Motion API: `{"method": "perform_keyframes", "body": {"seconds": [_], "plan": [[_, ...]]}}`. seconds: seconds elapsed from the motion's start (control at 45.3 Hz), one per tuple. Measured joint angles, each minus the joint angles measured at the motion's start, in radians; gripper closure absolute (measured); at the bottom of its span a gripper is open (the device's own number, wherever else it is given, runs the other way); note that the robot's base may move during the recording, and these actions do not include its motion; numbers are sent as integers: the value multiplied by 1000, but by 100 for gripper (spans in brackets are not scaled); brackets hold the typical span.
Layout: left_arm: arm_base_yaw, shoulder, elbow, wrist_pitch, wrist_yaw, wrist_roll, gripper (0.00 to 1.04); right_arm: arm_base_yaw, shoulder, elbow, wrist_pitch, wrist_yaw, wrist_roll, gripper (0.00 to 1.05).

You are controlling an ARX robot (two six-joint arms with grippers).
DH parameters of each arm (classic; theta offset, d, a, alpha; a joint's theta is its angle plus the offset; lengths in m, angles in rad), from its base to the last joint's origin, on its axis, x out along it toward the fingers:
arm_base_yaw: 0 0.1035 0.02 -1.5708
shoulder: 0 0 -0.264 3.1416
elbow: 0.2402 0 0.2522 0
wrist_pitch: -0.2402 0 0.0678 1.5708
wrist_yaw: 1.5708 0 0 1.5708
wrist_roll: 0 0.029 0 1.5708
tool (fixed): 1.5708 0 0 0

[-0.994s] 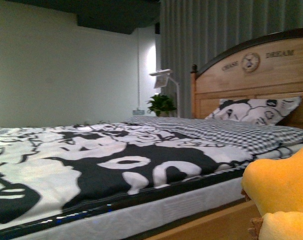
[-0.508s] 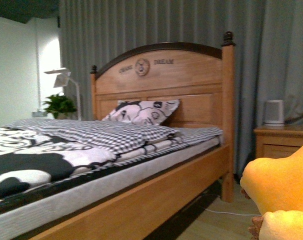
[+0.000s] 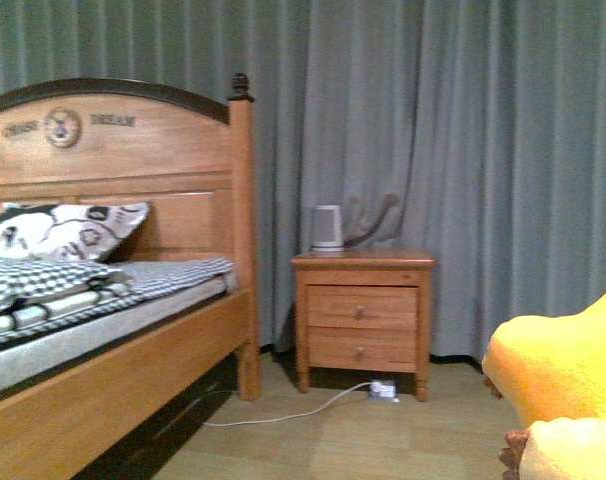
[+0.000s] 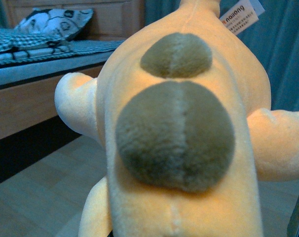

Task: Put away toys

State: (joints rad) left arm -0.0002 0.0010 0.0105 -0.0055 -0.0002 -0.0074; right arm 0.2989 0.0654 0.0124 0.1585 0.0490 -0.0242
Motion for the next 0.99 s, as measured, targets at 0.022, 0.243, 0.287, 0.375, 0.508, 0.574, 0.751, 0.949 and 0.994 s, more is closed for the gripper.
{"method": "perform_keyframes", "body": {"seconds": [0.022,0.243,0.287,0.375,0.508,0.574,0.751,0.949,0.994], "plan": [[0,0,0,0,1,0,6,0,0,0,0,0,0,97],[-2,0,0,0,6,1,6,-2,-1,0,-1,10,0,97],[-3,0,0,0,6,1,6,-2,-1,0,-1,6,0,97],[-2,0,0,0,0,1,6,-2,-1,0,-1,-1,0,97],[-1,0,0,0,0,1,6,0,-1,0,-1,-2,0,97],[-1,0,0,0,1,1,6,-1,-1,0,-1,-2,0,97],[-1,0,0,0,0,1,6,-1,-1,0,-1,-2,0,97],[-1,0,0,0,0,1,6,-1,-1,0,-1,-1,0,97],[-1,0,0,0,0,1,6,-1,-1,0,-1,-1,0,97]]}}
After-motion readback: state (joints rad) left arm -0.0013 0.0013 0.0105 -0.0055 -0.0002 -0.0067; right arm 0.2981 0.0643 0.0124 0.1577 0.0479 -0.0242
